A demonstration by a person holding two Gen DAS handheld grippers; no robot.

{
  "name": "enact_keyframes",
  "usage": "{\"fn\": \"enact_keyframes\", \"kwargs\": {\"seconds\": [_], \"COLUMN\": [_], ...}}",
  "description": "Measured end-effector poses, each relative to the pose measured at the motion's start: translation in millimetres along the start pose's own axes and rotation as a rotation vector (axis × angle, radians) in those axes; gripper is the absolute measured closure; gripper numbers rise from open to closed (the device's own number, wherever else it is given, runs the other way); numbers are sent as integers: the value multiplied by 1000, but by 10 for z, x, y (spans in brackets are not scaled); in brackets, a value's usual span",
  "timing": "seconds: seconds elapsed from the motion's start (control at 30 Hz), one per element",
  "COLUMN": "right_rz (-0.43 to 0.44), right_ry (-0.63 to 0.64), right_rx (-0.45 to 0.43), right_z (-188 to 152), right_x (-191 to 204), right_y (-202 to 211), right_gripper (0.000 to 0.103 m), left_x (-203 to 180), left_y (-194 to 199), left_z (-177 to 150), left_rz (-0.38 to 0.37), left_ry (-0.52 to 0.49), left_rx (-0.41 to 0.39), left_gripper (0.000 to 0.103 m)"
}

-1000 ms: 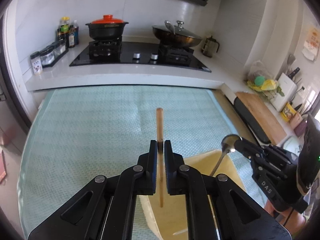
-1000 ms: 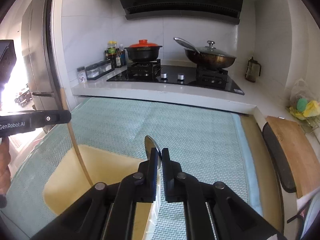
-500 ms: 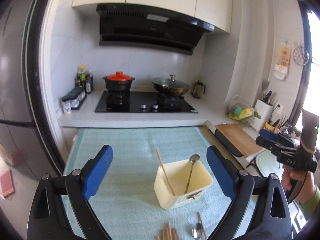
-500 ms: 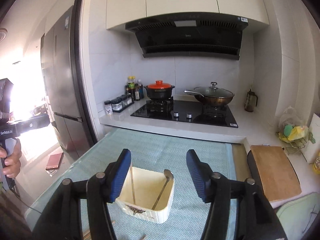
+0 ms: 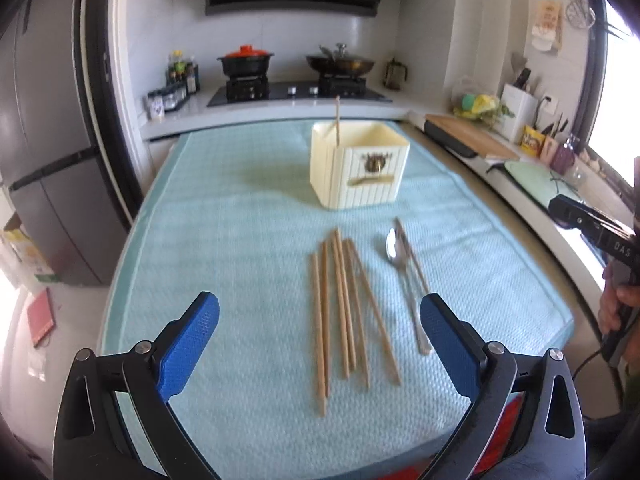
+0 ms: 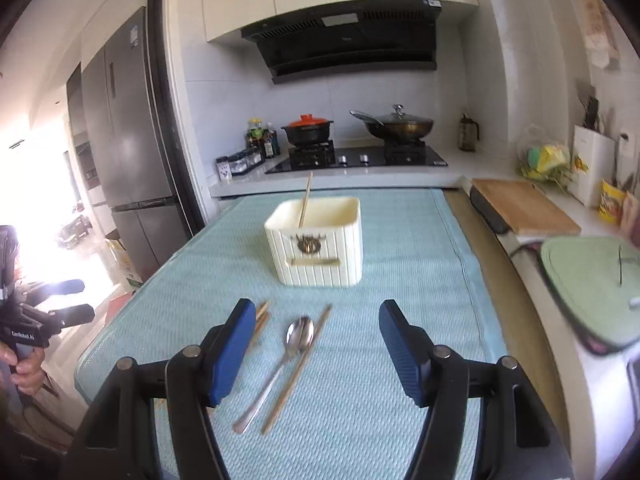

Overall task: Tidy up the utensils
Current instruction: 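Move the right gripper to the chopstick beside the spoon while the left approaches the chopstick bundle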

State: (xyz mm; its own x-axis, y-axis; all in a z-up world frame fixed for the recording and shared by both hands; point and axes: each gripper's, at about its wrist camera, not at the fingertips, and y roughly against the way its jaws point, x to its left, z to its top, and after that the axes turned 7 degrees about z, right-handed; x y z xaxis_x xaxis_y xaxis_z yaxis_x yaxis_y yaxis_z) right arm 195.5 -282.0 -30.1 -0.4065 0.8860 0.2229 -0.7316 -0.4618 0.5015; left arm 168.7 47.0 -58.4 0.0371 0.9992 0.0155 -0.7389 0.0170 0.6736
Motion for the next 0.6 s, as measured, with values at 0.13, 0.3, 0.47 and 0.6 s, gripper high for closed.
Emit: {"fn": "enact_keyframes", "kwargs": {"seconds": [0.13,0.3,0.47,0.6], "right_rz": [-44,-6,10,16], "right_ry": [-45,-26,-3,0], "right_rx": [116,235,231,232], "right_z": [-635,-1011,-999,-982], "right_x": [38,132,250,298], "right_y": [-163,-272,-280,-315], "right_gripper": [37,37,37,37], "left_x": [-195,-298,-184,-99], "left_y": [-178,-257,-308,-367], "left_z": [-354,-492,-503,-542], "left_rz": [5,-58,-76,-41], "left_ry": [28,22,101,131], "left_rx": [85,112,105,111], "left_gripper": [1,1,1,1]}}
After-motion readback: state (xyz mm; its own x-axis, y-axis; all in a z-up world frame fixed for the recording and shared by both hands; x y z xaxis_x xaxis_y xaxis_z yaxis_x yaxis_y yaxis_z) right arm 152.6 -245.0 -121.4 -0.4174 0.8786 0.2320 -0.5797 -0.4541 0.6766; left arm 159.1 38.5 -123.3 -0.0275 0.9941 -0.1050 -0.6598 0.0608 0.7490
